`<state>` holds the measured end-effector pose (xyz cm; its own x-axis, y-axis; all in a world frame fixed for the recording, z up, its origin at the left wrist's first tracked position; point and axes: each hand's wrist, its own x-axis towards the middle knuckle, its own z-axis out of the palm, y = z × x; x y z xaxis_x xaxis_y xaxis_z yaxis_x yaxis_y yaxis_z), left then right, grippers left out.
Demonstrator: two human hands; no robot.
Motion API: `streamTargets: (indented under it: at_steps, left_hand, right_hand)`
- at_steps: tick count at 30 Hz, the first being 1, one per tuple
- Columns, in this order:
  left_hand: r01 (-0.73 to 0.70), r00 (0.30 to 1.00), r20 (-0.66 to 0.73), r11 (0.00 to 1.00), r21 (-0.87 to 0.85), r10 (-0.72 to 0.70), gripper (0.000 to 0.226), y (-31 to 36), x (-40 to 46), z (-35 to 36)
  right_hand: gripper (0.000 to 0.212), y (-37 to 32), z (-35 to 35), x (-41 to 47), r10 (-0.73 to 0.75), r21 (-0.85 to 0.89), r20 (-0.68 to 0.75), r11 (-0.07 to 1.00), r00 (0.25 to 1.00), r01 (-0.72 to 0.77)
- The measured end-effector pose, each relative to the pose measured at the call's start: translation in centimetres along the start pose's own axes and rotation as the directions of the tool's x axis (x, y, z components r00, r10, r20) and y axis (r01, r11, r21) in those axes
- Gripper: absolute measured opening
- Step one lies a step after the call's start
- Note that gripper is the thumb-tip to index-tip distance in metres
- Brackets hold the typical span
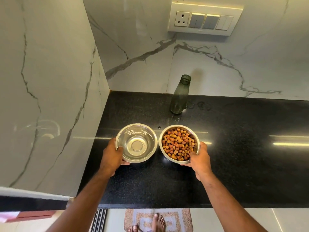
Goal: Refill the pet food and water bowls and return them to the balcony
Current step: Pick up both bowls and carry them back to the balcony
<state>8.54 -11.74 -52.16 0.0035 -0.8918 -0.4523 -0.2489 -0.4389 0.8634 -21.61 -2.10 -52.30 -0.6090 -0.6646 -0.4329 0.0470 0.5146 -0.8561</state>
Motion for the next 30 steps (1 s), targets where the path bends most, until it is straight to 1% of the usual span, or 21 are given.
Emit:
streamTargets:
  at_steps: [7,10,13,17,19,22,27,28,30]
  left_hand:
    - [-0.014,0.996,-0.087,0.999,-0.05,0.009,0.033,-1.3,-2.6,0.0]
    - [-0.044,0.99,-0.133,0.996,-0.076,0.033,0.039,-2.4,-4.4,-0.6]
    - [-0.032,0.985,-0.175,0.991,-0.128,0.01,0.041,-3.9,-6.4,-1.4]
    - [-0.018,0.974,-0.225,0.993,-0.115,-0.009,0.037,-6.0,-9.7,-3.0]
    - [-0.013,0.968,-0.251,0.992,-0.122,-0.018,0.031,-7.5,-11.7,-4.2]
    - [-0.025,0.963,-0.268,0.976,-0.218,-0.036,0.033,-10.1,-15.0,-6.1]
    - [-0.052,0.946,-0.32,0.958,-0.283,-0.043,0.033,-14.6,-21.8,-10.0]
    - [-0.056,0.939,-0.34,0.954,-0.295,-0.05,0.035,-15.5,-23.5,-11.0]
    - [-0.061,0.917,-0.39,0.94,-0.337,-0.08,0.045,-17.6,-26.7,-12.8]
  right_hand:
    - [0.052,0.8,-0.1,-0.4,-0.029,-0.075,0.032,0.997,0.999,0.031]
    - [0.051,1.5,-0.1,-0.9,-0.043,-0.084,0.064,0.995,0.997,0.048]
    - [0.051,2.0,-0.1,-1.7,-0.048,-0.108,0.091,0.993,0.995,0.057]
    - [0.05,2.2,-0.1,-3.7,-0.074,-0.142,0.133,0.986,0.988,0.093]
    - [0.048,2.4,0.2,-5.1,-0.093,-0.161,0.161,0.98,0.983,0.119]
    - [0.044,2.9,0.9,-7.4,-0.112,-0.159,0.219,0.976,0.969,0.149]
    - [0.049,4.7,3.1,-13.0,-0.126,-0.179,0.306,0.966,0.943,0.187]
    - [0.049,5.3,3.8,-14.4,-0.137,-0.18,0.332,0.962,0.933,0.205]
    - [0.047,6.6,5.3,-17.2,-0.151,-0.189,0.387,0.953,0.91,0.238]
